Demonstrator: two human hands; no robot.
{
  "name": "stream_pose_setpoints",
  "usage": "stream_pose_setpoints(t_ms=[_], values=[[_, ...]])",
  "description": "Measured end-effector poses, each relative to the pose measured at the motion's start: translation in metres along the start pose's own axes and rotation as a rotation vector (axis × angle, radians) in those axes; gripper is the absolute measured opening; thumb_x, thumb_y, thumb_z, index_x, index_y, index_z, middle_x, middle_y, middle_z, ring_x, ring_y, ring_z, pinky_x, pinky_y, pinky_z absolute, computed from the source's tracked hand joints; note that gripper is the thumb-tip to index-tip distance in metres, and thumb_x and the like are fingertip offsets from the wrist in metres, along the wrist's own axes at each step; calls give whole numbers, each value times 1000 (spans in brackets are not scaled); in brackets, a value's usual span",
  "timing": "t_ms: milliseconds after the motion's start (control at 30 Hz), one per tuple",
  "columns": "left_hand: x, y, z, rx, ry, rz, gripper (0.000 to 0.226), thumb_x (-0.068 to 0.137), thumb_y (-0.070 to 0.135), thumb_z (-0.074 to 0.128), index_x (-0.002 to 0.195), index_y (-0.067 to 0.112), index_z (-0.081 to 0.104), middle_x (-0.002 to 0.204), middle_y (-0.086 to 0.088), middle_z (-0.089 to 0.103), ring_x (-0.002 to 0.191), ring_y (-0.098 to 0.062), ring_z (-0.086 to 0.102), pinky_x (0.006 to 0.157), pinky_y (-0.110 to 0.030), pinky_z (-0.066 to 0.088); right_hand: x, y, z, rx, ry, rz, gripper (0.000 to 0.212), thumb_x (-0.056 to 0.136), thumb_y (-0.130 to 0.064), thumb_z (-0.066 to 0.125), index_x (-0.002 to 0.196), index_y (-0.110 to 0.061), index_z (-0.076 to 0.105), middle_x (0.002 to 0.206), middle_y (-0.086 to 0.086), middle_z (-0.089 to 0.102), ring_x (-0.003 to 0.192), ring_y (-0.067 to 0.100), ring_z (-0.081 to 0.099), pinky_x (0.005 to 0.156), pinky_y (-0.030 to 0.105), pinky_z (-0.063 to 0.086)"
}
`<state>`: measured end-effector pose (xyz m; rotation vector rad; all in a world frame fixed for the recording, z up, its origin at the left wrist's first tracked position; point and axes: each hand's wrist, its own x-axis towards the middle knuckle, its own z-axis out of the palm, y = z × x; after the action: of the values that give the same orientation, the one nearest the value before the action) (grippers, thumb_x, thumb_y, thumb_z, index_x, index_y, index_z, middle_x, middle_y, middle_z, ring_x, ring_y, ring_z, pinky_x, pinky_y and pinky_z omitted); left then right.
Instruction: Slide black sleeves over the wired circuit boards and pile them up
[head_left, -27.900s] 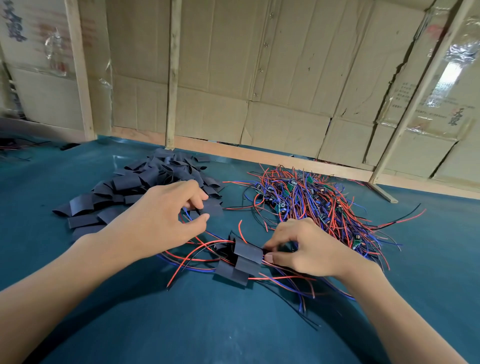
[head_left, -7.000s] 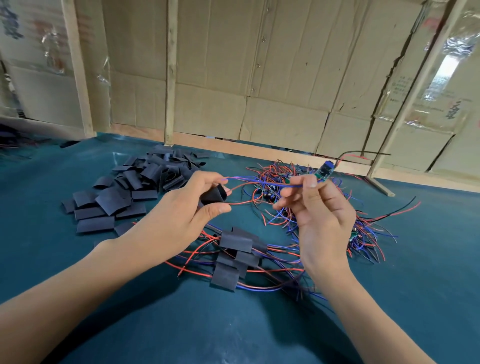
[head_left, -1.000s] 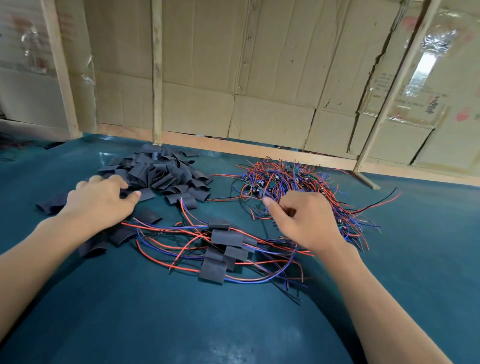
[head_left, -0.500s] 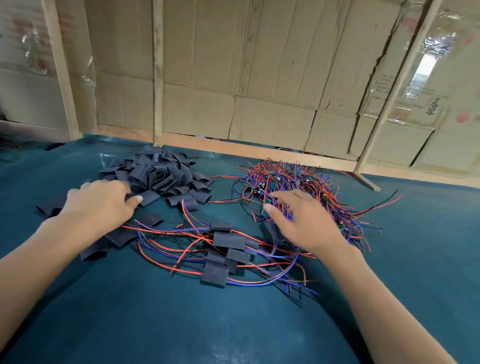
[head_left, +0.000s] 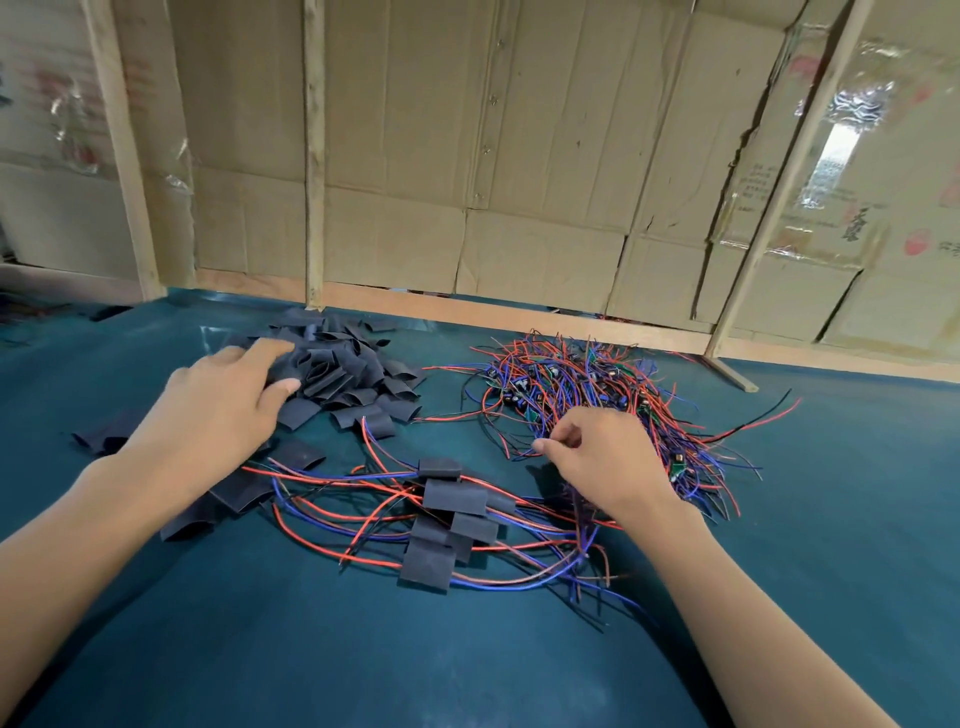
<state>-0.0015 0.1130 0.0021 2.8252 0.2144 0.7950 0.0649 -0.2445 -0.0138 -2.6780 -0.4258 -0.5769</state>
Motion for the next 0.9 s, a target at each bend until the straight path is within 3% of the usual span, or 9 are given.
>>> stream_pose_setpoints(t_ms=[133, 200, 267, 367, 433, 500, 633, 767, 900], values=[[-5, 13, -3, 39, 47, 84, 44, 97, 36, 55, 139, 20, 52, 114, -12, 67, 110, -42, 51, 89, -54, 40, 0, 4, -6, 177, 94, 116, 13, 85, -20, 75, 96, -23, 68, 77, -18, 62, 73, 7, 62, 81, 27, 52], [-6, 18, -5, -12, 110, 147, 44, 96, 30, 60, 137, 18, 55, 111, -14, 68, 106, -42, 53, 86, -55, 40, -2, 5, -10, 305, 221, 165, 17, 86, -19, 76, 94, -29, 66, 77, -22, 62, 71, -4, 61, 77, 21, 50], [-8, 22, -7, -78, 151, 225, 45, 94, 24, 63, 137, 15, 55, 109, -15, 66, 101, -42, 55, 86, -54, 42, -3, 3, -16, 487, 366, 227, 16, 86, -20, 77, 94, -29, 66, 80, -19, 68, 73, -4, 66, 77, 20, 54], [-13, 32, -14, -203, 139, 285, 48, 95, 26, 61, 141, 18, 50, 108, -11, 63, 100, -35, 58, 86, -48, 47, -1, -5, -27, 1069, 467, 303, 19, 89, -11, 75, 107, -13, 67, 81, -7, 75, 71, 18, 72, 75, 31, 60], [-18, 40, -17, -279, 114, 300, 53, 95, 34, 59, 145, 26, 43, 112, -8, 65, 102, -32, 64, 87, -48, 52, -1, -15, -33, 1514, 412, 296, 22, 91, -1, 69, 112, 2, 62, 78, 1, 71, 72, 26, 70, 78, 33, 60], [-24, 47, -20, -362, 80, 323, 59, 93, 42, 58, 147, 36, 35, 118, -4, 67, 108, -25, 66, 95, -43, 52, -4, -27, -38, 1746, 329, 263, 15, 93, 3, 64, 107, 5, 61, 78, 7, 64, 77, 28, 67, 82, 32, 59], [-39, 62, -23, -493, 28, 362, 67, 85, 55, 59, 144, 51, 27, 119, 13, 66, 112, -1, 63, 103, -22, 45, -6, -45, -49, 1974, 361, 236, 7, 95, 4, 58, 98, 2, 64, 84, 6, 69, 85, 25, 69, 80, 29, 59], [-49, 75, -19, -645, 28, 414, 69, 82, 40, 72, 141, 47, 37, 113, 35, 58, 112, 15, 56, 98, -2, 36, -12, -54, -57, 2008, 250, 154, 20, 86, -10, 65, 105, -4, 64, 84, 5, 54, 86, 25, 71, 75, 28, 60], [-51, 83, -16, -645, 121, 460, 51, 81, 28, 78, 129, 29, 62, 112, 29, 63, 106, 16, 57, 96, -5, 40, -17, -65, -53, 1931, 214, 162, 12, 88, -11, 64, 99, -8, 66, 87, 4, 61, 84, 26, 74, 75, 32, 60]])
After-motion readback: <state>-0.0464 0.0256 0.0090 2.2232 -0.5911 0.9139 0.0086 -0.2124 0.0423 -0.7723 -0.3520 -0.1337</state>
